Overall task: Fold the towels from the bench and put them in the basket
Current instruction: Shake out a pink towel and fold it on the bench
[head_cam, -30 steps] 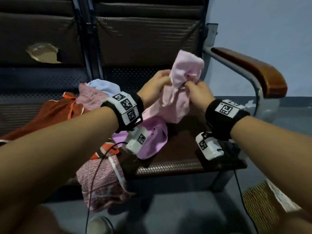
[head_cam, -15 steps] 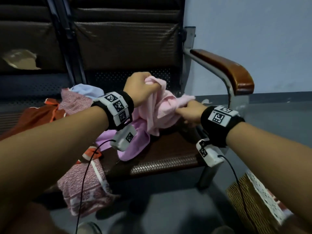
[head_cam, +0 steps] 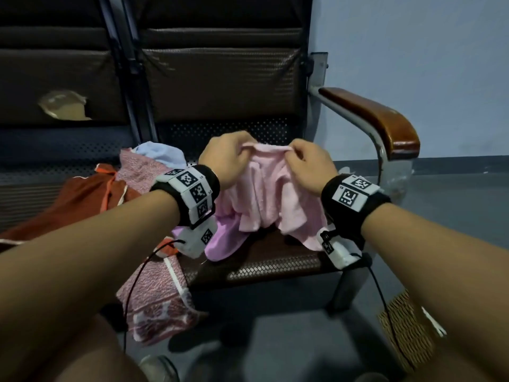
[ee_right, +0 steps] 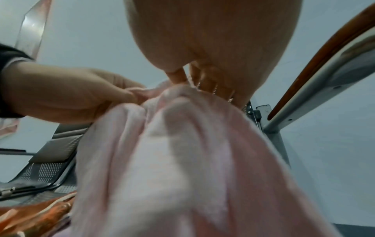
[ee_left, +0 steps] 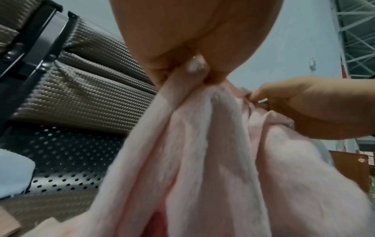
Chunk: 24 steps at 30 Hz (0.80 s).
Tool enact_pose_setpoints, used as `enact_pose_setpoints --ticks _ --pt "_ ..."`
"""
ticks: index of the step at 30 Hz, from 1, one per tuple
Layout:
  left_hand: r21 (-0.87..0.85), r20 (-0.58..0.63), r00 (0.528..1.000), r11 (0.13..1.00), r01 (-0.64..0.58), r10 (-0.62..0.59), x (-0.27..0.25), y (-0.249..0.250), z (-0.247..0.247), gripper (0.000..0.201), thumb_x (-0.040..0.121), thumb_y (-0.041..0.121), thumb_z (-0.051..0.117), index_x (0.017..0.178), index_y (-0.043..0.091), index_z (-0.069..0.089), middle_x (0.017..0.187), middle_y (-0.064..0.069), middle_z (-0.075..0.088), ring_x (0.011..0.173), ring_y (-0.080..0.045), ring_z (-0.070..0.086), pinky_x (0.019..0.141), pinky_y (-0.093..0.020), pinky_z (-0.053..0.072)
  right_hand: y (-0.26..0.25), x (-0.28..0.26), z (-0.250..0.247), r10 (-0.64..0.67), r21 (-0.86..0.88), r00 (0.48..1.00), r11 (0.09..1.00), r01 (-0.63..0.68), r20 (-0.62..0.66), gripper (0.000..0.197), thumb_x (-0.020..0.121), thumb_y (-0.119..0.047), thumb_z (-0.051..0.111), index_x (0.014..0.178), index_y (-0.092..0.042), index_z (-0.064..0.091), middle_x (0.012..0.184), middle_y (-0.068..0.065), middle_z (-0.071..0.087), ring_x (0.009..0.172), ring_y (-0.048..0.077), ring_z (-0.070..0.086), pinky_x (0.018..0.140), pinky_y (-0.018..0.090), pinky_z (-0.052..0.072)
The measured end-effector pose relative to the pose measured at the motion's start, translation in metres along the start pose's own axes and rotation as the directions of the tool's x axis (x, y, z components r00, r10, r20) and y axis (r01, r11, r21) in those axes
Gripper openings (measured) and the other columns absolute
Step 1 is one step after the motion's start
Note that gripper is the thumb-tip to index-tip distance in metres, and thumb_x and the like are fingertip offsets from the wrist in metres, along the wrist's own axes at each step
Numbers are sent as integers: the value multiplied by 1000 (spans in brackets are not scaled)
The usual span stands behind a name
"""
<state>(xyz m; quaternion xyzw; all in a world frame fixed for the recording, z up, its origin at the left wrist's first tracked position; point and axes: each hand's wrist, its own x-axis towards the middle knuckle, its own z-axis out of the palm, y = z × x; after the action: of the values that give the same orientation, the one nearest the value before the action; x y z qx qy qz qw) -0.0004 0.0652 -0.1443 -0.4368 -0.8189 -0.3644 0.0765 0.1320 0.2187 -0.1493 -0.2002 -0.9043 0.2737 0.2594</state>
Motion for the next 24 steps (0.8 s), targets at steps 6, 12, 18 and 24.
enact_pose_setpoints --ticks 6,12,18,24 --pt "-24 185 983 999 26 -22 -23 1 14 16 88 35 68 86 20 61 78 9 65 79 -18 64 64 -29 43 -9 0 4 -151 155 989 977 148 6 14 100 -34 46 92 -26 53 81 -8 61 75 8 57 67 27 43" --pt "-130 -49 957 952 278 -286 -9 -2 5 31 101 23 38 84 13 63 95 -12 70 95 -33 63 81 -39 48 4 2 1 -90 -228 981 965 128 172 14 84 -37 69 80 -32 57 77 -12 64 75 12 62 67 30 49" --pt "-167 -14 919 907 386 -394 -7 -8 9 42 90 5 36 101 23 72 103 -3 73 96 -23 66 87 -35 53 1 3 4 -23 -96 999 995 27 36 17 95 -17 47 97 -21 64 86 -1 65 82 20 58 69 28 38" --pt "-192 81 874 852 486 -480 -9 -26 14 40 82 5 36 76 28 69 77 1 71 76 -23 70 67 -30 54 5 -6 8 -71 -64 988 995 81 140 11 94 -37 58 91 -27 58 87 -7 63 81 15 58 71 29 41"
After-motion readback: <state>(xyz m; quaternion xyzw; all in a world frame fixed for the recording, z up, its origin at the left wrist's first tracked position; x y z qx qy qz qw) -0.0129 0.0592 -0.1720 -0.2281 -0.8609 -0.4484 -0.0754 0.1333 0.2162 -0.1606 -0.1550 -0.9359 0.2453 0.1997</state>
